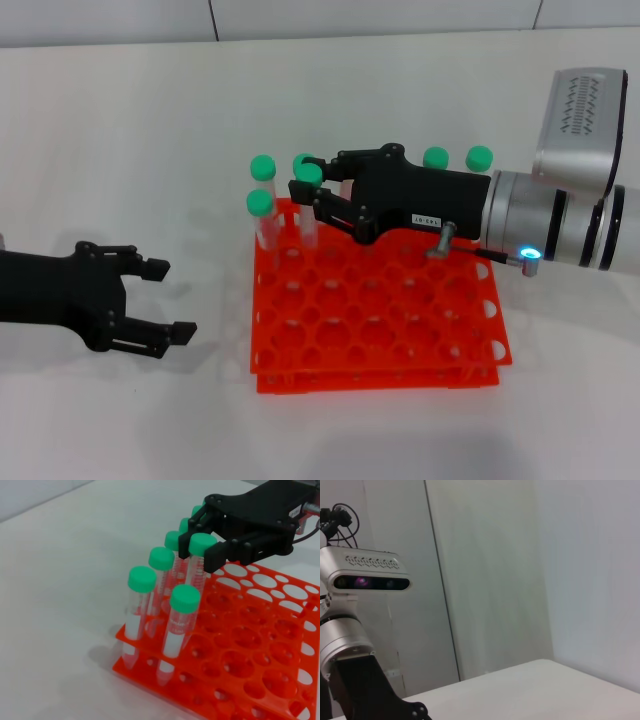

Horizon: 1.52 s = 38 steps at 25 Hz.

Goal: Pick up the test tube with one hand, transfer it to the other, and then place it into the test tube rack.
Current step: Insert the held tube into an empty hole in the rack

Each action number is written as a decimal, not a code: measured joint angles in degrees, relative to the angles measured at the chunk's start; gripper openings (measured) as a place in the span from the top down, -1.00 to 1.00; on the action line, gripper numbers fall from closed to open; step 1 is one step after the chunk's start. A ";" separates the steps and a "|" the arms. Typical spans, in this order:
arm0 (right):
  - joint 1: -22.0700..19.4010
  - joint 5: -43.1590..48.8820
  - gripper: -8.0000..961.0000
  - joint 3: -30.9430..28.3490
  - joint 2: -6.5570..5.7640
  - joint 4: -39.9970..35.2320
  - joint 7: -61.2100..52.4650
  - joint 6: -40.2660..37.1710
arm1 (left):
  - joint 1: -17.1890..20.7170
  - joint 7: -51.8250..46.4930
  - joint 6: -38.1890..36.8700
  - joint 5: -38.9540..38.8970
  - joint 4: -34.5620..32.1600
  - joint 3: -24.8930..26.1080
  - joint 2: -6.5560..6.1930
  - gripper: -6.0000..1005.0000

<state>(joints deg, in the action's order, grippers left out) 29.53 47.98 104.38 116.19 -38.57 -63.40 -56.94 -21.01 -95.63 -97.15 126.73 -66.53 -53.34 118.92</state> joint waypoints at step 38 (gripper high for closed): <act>0.24 0.45 0.40 1.11 -0.09 0.96 2.51 -0.73 | -0.74 0.10 -0.26 1.49 0.88 -1.50 -0.05 -0.78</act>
<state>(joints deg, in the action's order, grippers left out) 29.77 48.43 105.48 116.10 -37.62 -60.88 -57.68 -21.75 -95.54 -97.41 128.22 -65.65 -54.84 118.86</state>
